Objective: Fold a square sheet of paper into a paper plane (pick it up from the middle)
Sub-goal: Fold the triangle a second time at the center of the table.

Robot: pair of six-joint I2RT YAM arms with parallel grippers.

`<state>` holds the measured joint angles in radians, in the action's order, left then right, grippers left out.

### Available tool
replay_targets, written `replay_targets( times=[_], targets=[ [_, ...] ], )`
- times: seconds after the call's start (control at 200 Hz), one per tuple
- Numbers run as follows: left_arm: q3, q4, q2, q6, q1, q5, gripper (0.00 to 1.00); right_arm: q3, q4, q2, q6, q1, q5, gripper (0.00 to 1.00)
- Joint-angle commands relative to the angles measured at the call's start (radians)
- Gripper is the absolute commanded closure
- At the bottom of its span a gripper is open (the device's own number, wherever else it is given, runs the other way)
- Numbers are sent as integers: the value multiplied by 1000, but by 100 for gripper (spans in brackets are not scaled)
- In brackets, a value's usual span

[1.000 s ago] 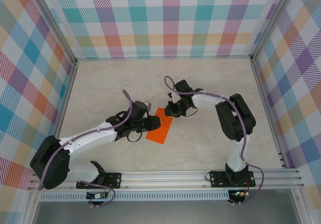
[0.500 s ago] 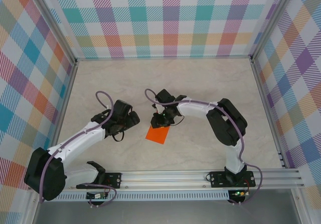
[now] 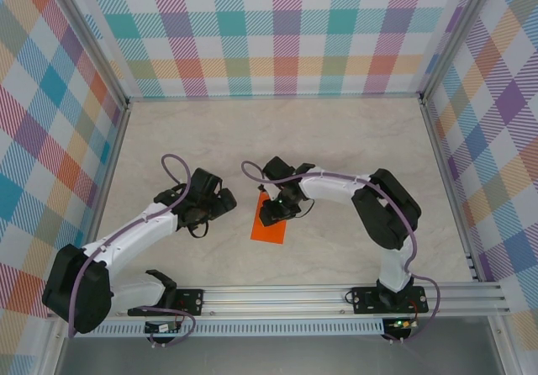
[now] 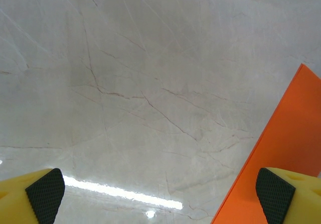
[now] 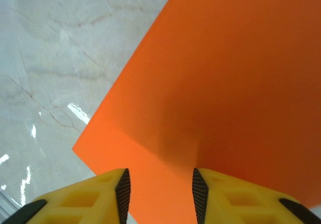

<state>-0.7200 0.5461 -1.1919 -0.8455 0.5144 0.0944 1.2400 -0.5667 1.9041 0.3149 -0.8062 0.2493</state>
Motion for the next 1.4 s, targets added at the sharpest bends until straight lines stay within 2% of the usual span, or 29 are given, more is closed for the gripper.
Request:
replay_targets(
  times=[0.0,0.14,0.28,0.685,0.93,1.205,1.395],
  targets=[
    [25,-15,-4,-4,-8,-81,0,36,31,-40,93,50,-89,54],
    [50,-78,5,2,-5,-182,1,60,70,1,187,122,-100,53],
    [84,-144,12,-38,14,-254,1,114,67,61,184,146,-87,53],
    [104,-240,-48,-149,135,-307,14,106,59,157,177,177,-108,55],
    [74,-299,-158,-184,214,-323,31,71,65,180,198,200,-99,54],
    [31,-321,-247,-193,243,-319,49,47,81,182,205,214,-76,56],
    [-6,-290,-296,-182,252,-309,54,41,85,182,205,219,-71,57]
  ],
)
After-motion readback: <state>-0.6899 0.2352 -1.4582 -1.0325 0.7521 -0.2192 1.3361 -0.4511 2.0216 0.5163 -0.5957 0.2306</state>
